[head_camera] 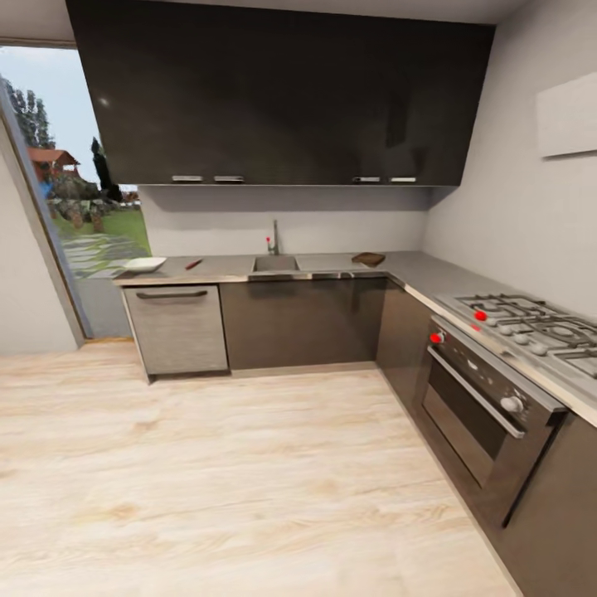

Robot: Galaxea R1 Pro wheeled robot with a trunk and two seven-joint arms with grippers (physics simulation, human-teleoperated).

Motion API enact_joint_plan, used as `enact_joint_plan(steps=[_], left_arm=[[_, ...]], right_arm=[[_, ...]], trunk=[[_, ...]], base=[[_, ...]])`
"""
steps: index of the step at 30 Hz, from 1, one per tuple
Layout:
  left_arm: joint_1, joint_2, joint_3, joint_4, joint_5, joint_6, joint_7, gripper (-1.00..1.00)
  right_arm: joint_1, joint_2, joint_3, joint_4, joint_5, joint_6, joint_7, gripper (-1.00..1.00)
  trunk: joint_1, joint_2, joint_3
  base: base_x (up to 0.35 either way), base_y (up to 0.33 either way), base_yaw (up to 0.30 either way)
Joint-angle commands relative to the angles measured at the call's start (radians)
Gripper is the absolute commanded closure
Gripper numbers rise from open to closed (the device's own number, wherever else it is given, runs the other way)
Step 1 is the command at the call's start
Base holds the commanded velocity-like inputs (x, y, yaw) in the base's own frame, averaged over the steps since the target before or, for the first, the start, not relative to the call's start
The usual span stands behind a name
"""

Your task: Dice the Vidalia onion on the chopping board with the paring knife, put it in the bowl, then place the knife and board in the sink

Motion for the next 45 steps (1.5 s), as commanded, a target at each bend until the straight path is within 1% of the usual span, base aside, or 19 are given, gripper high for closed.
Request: enact_joint_plan(steps=[1, 32, 45], left_arm=[[0.000, 0.000, 0.001, 0.000, 0.000, -0.002, 0.000, -1.00], [0.000, 0.000, 0.001, 0.000, 0.000, -0.002, 0.000, -1.00], [0.000, 0.000, 0.001, 0.000, 0.000, -0.002, 0.000, -1.00]], right_arm=[[0.000, 0.000, 0.000, 0.000, -0.001, -0.003, 0.000, -1.00], [0.000, 0.000, 0.000, 0.000, -0.001, -0.003, 0.000, -1.00], [0.000, 0.000, 0.000, 0.000, -0.001, -0.002, 0.000, -1.00]], trunk=[[0.001, 0.000, -0.001], [0.001, 0.000, -0.001], [0.001, 0.000, -0.004]], base=[[0.315, 0.000, -0.003], [0.315, 0.000, 0.000], [0.315, 0.000, 0.069]])
